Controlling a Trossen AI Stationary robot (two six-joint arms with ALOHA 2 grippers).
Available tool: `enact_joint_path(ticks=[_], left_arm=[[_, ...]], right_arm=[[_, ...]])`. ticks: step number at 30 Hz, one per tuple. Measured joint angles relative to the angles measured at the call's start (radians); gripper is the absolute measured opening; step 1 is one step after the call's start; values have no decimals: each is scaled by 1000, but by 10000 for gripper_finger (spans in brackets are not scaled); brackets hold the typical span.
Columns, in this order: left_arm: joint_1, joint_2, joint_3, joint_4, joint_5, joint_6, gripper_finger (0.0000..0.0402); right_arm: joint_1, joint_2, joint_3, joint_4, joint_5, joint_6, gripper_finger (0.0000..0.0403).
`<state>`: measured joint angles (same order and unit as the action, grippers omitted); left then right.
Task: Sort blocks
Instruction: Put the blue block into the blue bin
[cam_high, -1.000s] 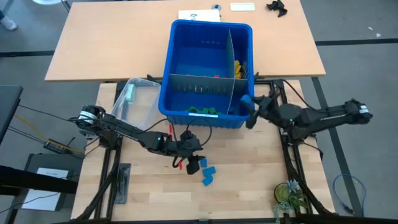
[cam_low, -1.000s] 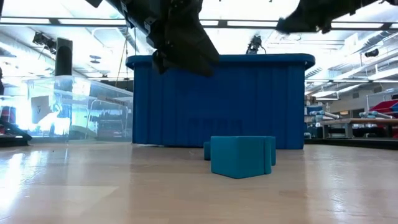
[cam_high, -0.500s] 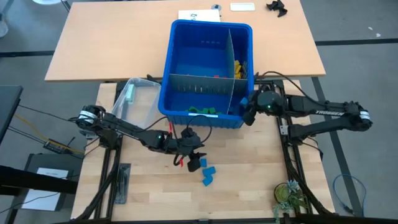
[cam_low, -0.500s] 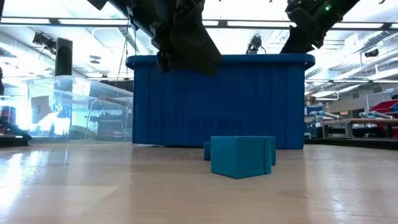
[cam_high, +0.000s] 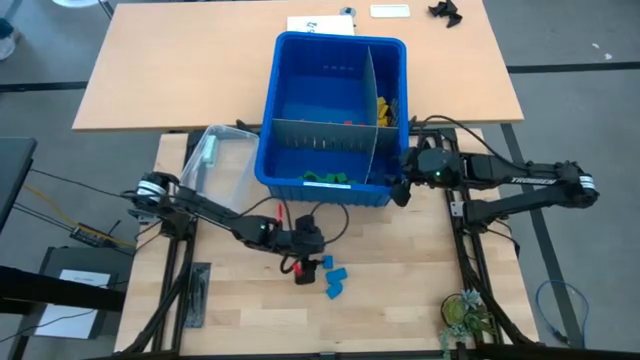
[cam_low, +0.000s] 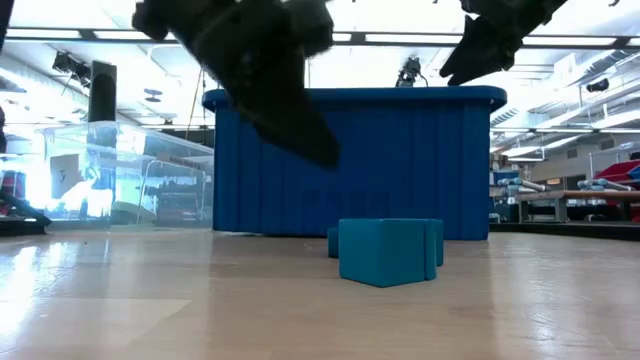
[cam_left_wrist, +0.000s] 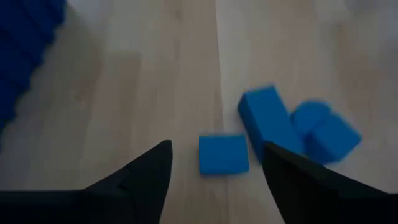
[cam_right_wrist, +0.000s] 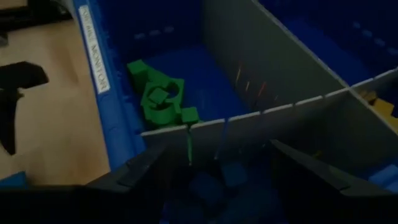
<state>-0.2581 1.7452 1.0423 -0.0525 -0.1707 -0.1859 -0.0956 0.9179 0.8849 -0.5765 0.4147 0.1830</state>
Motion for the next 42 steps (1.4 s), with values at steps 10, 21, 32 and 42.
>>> enact_joint_path(ticks=[10, 21, 32, 42], left_arm=[[22, 134, 4, 68, 126, 16, 283], [75, 183, 7, 110, 197, 20, 282], [108, 227, 8, 219, 263, 77, 282], [109, 227, 7, 207, 281, 71, 223]], right_arm=[[7, 1, 0, -4, 1, -2, 252], [8, 17, -1, -5, 3, -19, 251], [9, 43, -1, -2, 3, -30, 250], [9, 46, -1, -2, 2, -47, 247]])
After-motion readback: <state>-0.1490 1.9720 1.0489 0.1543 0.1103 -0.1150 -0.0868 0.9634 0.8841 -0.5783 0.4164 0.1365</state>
